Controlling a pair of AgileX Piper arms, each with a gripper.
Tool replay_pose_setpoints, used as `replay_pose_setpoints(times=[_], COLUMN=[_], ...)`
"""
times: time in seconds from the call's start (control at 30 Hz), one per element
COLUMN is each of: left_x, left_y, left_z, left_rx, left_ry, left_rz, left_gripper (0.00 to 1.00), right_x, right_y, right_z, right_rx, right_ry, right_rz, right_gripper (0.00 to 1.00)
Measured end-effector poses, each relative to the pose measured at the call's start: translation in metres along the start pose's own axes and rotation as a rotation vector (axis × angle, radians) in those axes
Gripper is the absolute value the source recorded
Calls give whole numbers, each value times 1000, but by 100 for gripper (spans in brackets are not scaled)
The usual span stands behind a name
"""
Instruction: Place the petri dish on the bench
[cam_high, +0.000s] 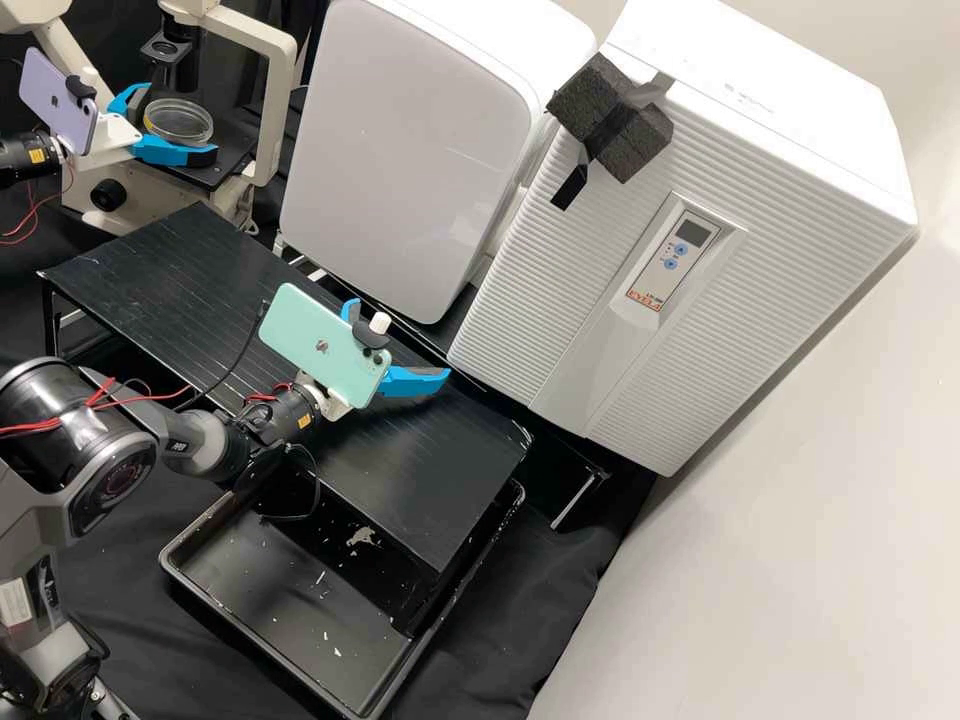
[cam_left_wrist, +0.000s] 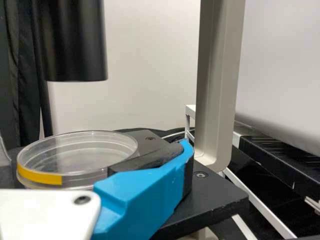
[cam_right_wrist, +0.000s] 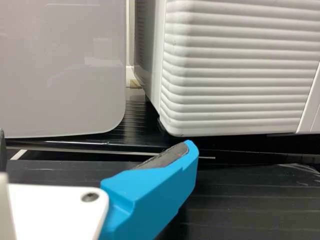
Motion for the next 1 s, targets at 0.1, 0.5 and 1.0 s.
replay_pose_setpoints(times=[0.1, 0.5, 1.0], left_x=[0, -1, -2], left_y=[0, 1, 0], left_z=[0, -4, -4], left_rx=[0, 14, 13], left_ry=[-1, -9, -11], left_rz=[2, -2, 2], left_gripper=[100, 0, 0], right_x=[0, 0, 0], right_y=[0, 0, 0], right_z=[0, 0, 0], right_rx=[0, 0, 0], right_ry=[0, 0, 0], right_rz=[0, 0, 0], right_gripper=[100, 100, 100])
